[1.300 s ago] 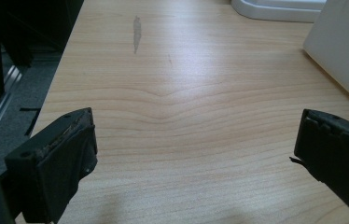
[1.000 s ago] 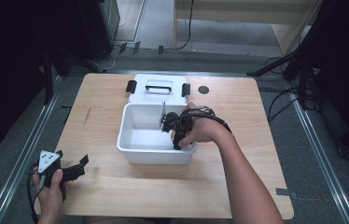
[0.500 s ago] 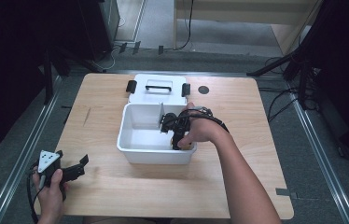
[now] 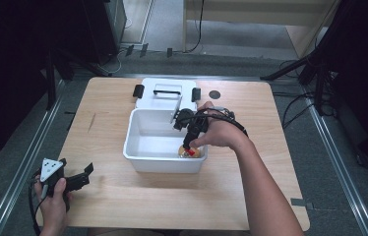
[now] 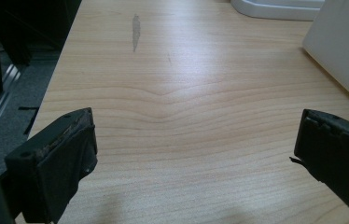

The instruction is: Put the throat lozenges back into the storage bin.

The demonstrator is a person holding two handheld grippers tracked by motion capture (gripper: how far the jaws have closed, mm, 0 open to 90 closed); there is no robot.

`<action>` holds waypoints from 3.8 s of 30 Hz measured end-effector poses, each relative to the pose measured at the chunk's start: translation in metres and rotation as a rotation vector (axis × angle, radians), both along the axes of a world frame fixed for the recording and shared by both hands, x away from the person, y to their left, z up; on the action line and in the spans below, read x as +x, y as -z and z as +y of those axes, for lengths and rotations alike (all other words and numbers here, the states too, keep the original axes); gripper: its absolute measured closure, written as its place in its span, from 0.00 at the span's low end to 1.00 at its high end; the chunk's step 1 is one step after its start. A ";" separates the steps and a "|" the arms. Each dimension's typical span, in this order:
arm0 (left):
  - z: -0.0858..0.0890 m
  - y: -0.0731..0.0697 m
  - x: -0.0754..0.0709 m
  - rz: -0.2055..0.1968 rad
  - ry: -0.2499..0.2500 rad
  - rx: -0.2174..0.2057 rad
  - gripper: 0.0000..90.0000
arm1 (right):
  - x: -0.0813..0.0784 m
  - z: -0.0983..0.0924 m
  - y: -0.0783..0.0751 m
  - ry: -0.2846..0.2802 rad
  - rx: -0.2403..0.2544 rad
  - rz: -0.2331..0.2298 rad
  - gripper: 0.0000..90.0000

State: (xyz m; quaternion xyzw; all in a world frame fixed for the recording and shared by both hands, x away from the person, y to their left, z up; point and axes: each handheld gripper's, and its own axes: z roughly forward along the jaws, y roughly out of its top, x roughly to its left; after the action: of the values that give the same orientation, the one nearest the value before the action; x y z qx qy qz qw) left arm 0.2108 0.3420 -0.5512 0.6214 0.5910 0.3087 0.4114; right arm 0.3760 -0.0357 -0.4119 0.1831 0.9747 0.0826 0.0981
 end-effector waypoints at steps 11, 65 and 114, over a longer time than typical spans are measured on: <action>0.000 0.000 0.000 -0.002 0.001 0.000 0.00 | -0.003 -0.025 -0.033 0.090 0.105 -0.048 0.27; -0.001 0.000 0.000 -0.003 -0.001 0.007 0.00 | -0.035 -0.218 0.022 0.643 0.341 -0.185 0.00; 0.000 0.000 0.000 0.001 0.001 -0.007 0.00 | -0.145 -0.311 0.135 0.838 0.704 -0.480 0.03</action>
State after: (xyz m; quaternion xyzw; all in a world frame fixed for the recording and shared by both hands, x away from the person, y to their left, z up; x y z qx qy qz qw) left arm 0.2106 0.3419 -0.5515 0.6204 0.5920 0.3062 0.4135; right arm 0.2310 -0.3471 -0.5466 0.5498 0.6840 0.3941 0.2733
